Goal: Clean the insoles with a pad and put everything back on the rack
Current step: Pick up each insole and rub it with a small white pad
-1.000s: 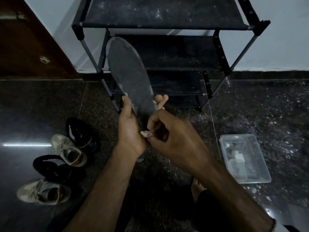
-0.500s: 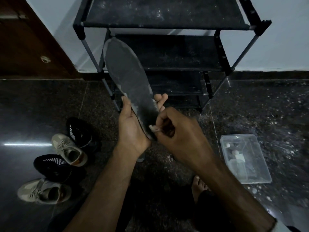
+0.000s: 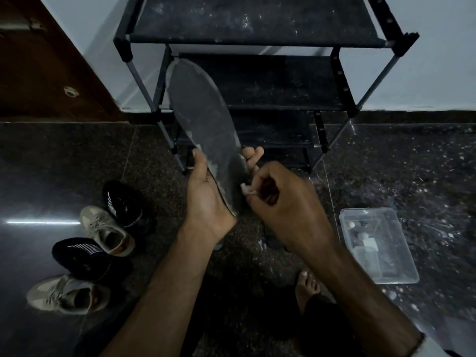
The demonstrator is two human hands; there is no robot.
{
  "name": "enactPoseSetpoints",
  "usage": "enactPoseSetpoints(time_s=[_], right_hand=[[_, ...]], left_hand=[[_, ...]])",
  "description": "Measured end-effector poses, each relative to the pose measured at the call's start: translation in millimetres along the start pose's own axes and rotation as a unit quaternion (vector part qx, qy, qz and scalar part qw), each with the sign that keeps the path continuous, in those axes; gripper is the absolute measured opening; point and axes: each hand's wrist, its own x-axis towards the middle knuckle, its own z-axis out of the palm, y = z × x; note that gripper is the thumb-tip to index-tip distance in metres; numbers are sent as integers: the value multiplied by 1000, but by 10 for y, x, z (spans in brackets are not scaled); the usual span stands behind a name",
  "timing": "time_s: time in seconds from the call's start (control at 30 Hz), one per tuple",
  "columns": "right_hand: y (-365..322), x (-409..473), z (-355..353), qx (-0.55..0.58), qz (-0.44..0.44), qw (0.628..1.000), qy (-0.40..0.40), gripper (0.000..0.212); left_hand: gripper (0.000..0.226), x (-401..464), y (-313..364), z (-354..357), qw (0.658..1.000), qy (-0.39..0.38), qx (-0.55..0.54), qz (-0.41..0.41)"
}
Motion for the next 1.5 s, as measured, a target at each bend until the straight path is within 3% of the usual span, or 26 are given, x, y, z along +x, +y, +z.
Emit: enactPoseSetpoints(time_s=[0.27, 0.47, 0.67, 0.8, 1.17, 1.4, 1.5], right_hand=[[-163, -58, 121, 41, -63, 996, -55, 12], [65, 35, -1, 9, 1, 998, 54, 15], [78, 39, -8, 121, 57, 990, 53, 17], [115, 51, -29, 121, 65, 989, 51, 15], [51, 51, -94, 98, 30, 994, -38, 17], [-34, 33, -211, 67, -22, 979, -191, 11], [-75, 21, -204, 23, -56, 982, -177, 10]], left_hand=[[69, -33, -23, 34, 999, 6, 22, 45], [81, -49, -32, 27, 999, -20, 19, -29], [80, -19, -33, -22, 999, -26, 23, -23], [79, 0, -46, -54, 999, -36, 28, -25], [71, 13, 21, -83, 998, -57, 8, 7], [77, 41, 87, -136, 999, -34, -29, 21], [80, 57, 56, -139, 999, -32, -16, -9]])
